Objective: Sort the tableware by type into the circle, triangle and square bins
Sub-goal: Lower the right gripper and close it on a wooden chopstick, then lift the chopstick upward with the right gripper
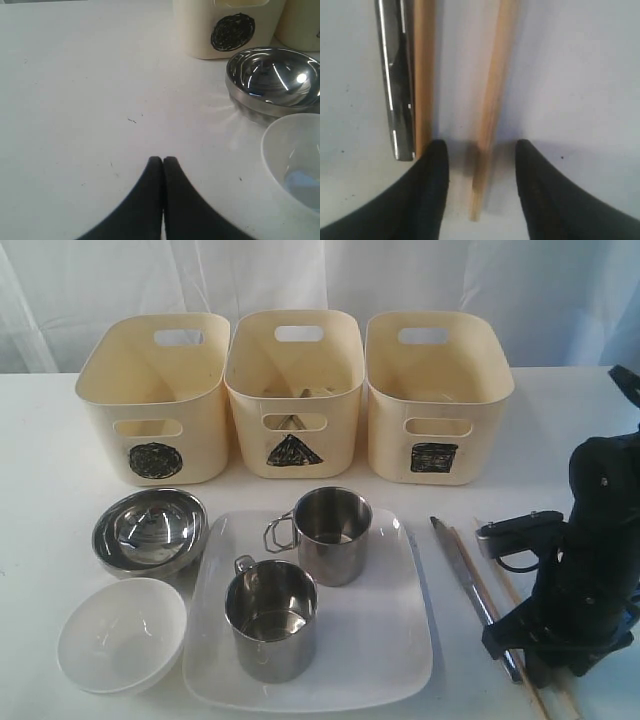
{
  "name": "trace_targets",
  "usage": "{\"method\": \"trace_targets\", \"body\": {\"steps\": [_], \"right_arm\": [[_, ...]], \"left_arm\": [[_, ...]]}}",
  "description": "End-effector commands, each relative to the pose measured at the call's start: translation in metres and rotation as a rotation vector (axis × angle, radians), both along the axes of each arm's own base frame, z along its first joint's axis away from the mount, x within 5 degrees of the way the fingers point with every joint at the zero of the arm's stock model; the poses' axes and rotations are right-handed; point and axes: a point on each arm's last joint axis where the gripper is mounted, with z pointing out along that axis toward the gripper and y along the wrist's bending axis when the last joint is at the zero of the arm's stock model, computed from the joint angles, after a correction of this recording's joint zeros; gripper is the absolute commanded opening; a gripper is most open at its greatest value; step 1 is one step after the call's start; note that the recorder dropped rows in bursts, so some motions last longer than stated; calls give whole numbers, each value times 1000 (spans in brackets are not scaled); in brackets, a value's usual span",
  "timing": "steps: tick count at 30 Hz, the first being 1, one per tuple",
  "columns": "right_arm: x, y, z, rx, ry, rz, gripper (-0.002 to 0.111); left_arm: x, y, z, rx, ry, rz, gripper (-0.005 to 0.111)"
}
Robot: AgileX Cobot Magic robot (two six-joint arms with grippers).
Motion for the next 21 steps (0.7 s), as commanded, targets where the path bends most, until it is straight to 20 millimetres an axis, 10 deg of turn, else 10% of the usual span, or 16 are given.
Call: {"method": "trace_targets", "body": {"steps": [1,11,21], "right_arm": [[0,-2,-4,3,15,-6,40],[0,-2,-8,-3,37,-7,0],[0,-2,10,15,-49,-63,0]], "left_arm": [[0,0,-1,-5,-3,4,0],[0,0,-1,-5,-3,4,0],[0,0,-1,-5,-3,4,0]]}}
